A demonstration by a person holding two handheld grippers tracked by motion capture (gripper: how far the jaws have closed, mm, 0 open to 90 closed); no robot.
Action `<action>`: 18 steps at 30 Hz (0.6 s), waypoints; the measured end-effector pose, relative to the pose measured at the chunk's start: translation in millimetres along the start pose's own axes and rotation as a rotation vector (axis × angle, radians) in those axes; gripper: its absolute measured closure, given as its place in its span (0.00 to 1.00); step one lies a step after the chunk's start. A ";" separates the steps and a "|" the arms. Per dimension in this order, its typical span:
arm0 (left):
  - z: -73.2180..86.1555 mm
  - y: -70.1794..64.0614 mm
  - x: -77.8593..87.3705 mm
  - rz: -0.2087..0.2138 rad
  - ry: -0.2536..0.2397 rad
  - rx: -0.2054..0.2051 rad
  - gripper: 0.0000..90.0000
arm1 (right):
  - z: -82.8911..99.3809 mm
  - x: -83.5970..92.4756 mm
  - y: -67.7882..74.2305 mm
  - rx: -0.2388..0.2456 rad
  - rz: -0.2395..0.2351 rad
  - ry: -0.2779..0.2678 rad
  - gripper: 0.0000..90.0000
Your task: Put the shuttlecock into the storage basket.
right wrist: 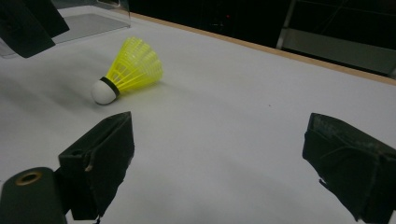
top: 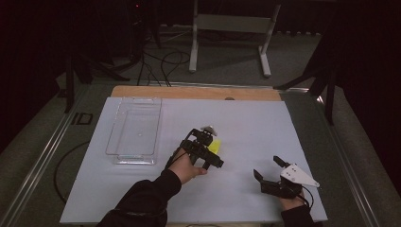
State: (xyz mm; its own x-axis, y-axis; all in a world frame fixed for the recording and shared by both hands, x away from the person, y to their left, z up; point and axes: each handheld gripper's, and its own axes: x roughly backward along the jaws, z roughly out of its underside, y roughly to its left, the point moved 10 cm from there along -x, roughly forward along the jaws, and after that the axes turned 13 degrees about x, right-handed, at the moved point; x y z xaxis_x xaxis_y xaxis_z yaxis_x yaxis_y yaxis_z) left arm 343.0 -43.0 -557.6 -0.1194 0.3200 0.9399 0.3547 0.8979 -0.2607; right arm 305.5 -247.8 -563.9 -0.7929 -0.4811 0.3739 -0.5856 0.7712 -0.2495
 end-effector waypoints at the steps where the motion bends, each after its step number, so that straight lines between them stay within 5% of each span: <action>1: 0.0 0.0 0.0 0.000 0.000 0.000 0.00 | 0.0 0.1 -0.1 0.000 0.001 0.001 0.10; 5: -7.7 -5.7 -4.3 -0.017 0.005 0.053 0.00 | -0.3 0.0 0.5 -0.001 -0.004 0.000 0.10; 11: -11.5 -9.2 -12.0 -0.055 0.011 0.068 0.00 | -1.2 0.8 -0.6 0.000 0.002 -0.004 0.10; 17: -17.7 -12.0 -18.4 -0.030 -0.028 0.175 0.01 | -1.2 1.5 -1.6 -0.005 0.002 -0.007 0.10; 18: -21.1 -11.3 -18.3 -0.050 -0.064 0.188 0.01 | -1.7 1.7 -1.5 -0.007 0.003 -0.010 0.10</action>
State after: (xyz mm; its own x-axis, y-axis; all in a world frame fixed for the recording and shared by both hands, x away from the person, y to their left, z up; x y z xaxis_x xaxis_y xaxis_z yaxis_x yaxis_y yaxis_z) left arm 360.7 -65.4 -567.2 -0.1936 0.2871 0.9381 0.1680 0.9518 -0.2566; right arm 305.2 -249.1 -561.4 -0.7960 -0.4831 0.3647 -0.5824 0.7753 -0.2443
